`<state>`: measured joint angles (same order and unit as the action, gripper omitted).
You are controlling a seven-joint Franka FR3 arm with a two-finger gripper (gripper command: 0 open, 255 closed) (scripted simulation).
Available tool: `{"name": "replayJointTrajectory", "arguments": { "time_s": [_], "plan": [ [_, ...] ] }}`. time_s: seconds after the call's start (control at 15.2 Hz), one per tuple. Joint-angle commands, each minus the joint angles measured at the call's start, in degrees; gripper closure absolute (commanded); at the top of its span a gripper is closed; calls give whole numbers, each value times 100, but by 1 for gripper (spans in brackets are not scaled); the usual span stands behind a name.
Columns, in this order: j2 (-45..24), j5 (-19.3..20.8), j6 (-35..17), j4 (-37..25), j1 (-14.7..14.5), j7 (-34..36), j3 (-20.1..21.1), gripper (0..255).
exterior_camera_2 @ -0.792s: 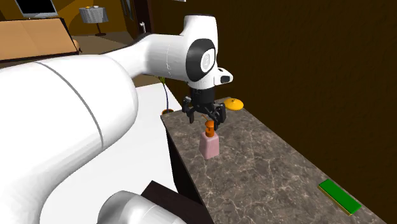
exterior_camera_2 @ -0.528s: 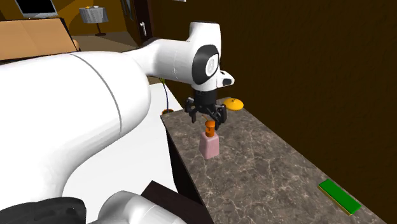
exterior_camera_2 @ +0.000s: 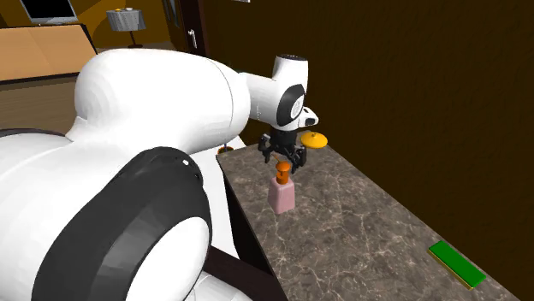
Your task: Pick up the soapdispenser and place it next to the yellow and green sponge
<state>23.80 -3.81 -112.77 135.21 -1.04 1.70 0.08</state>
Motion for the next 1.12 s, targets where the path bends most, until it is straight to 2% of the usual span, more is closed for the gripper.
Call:
{"name": "replayJointTrajectory", "arguments": {
  "time_s": [0.0, 0.26, 0.73, 1.06],
  "plan": [
    [-414, -130, -286, -144, -33, -29, -24, 0],
    [-1171, -384, -734, -465, -91, -109, -54, 0],
    [-1411, -440, -1288, -152, -124, -139, -21, 0],
    [-1433, -445, -1334, -129, -127, -142, -18, 0]
  ]
}}
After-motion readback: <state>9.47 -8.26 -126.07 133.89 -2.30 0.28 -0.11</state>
